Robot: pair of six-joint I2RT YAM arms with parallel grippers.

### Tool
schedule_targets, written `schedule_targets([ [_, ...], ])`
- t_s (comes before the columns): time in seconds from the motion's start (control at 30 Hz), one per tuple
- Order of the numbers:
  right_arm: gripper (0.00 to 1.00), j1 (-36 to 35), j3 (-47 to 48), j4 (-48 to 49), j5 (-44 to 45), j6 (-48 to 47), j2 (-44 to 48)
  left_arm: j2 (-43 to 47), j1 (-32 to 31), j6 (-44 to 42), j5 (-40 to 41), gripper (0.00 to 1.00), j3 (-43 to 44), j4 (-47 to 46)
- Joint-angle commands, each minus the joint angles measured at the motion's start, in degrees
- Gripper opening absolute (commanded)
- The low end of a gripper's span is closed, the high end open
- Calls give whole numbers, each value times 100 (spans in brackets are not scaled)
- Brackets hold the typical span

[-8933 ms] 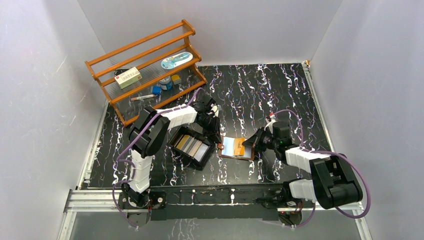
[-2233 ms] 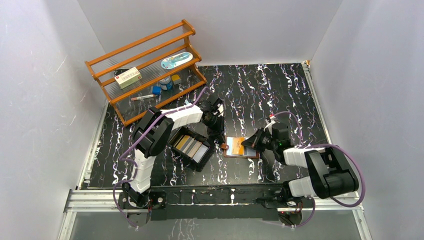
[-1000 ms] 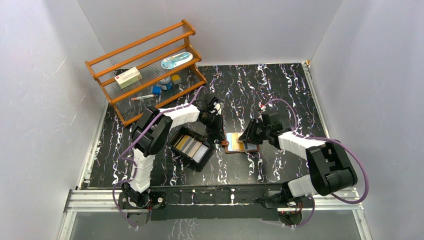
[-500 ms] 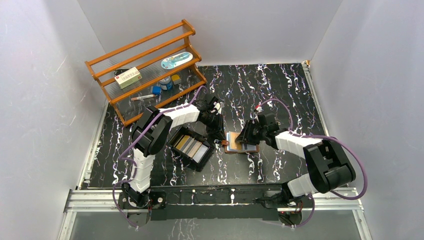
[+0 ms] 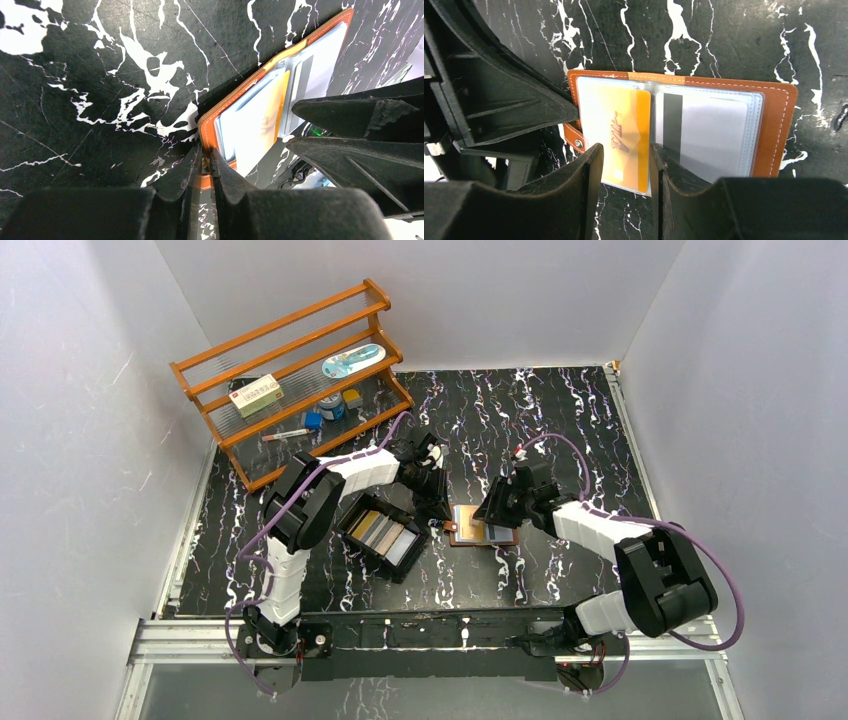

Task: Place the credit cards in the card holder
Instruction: Insert the credit card into the card holder.

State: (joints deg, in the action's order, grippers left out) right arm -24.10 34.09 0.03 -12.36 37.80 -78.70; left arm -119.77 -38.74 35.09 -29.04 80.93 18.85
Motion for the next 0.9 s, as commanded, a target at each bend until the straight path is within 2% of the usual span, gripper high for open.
schedule_targets([
  [0.0, 48, -83, 208, -3, 241, 108, -91, 59, -19, -59, -126, 10, 109, 110],
  [0.37, 48, -400, 411, 137, 313, 177, -393, 32, -24, -33, -150, 10, 134, 100],
  [0.7, 29, -464, 351, 260, 216, 10, -300, -5, -33, 11, -195, 10, 172, 50],
  [0.8, 30, -451, 414, 44, 291, -81, -258, 0, -28, 5, -194, 10, 230, 48],
  [0.87, 36, -440, 507, -200, 323, -162, -164, 29, -21, -41, -143, 11, 303, 99],
])
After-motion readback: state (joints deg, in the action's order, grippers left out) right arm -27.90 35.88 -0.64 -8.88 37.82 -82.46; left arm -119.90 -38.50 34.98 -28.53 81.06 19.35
